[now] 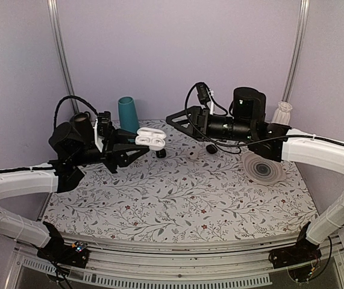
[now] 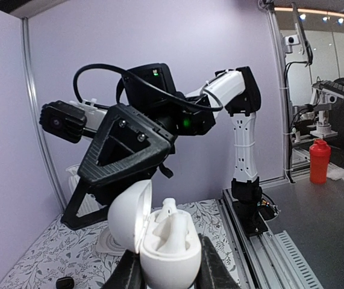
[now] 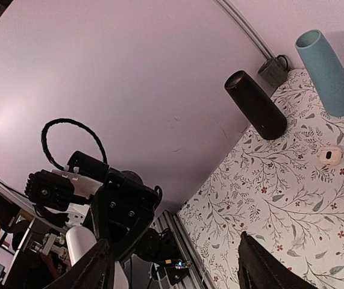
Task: Insert the wireless bluetooth earbuds into the charging case
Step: Close the charging case with the earbuds.
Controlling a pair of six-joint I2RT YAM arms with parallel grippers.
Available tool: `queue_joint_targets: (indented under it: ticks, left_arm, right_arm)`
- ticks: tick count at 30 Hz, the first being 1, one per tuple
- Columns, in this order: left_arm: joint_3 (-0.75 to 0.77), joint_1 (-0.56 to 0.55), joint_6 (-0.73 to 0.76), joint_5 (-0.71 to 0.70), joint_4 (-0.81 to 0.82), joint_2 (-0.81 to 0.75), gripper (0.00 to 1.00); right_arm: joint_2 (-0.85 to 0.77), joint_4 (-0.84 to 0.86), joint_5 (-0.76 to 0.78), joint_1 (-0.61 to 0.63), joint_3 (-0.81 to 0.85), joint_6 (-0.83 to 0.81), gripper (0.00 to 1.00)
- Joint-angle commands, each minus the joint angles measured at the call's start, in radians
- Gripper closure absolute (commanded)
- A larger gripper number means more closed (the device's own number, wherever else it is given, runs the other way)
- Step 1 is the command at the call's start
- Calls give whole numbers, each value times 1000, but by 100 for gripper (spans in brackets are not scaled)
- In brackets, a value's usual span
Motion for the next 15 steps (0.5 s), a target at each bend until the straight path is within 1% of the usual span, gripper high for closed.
queue_joint_targets:
  ticks: [1, 8, 15]
  left_arm:
    - [34, -21, 27, 34, -14, 9, 100]
    - [30, -22, 26, 26, -15, 16, 100]
    - [23, -21, 18, 6, -14, 15, 100]
  right_arm:
    - [55, -89, -98, 1, 89, -98, 32]
    - [60, -132, -212, 5, 140, -202, 34]
    - [63, -217, -258, 31, 198, -310, 35]
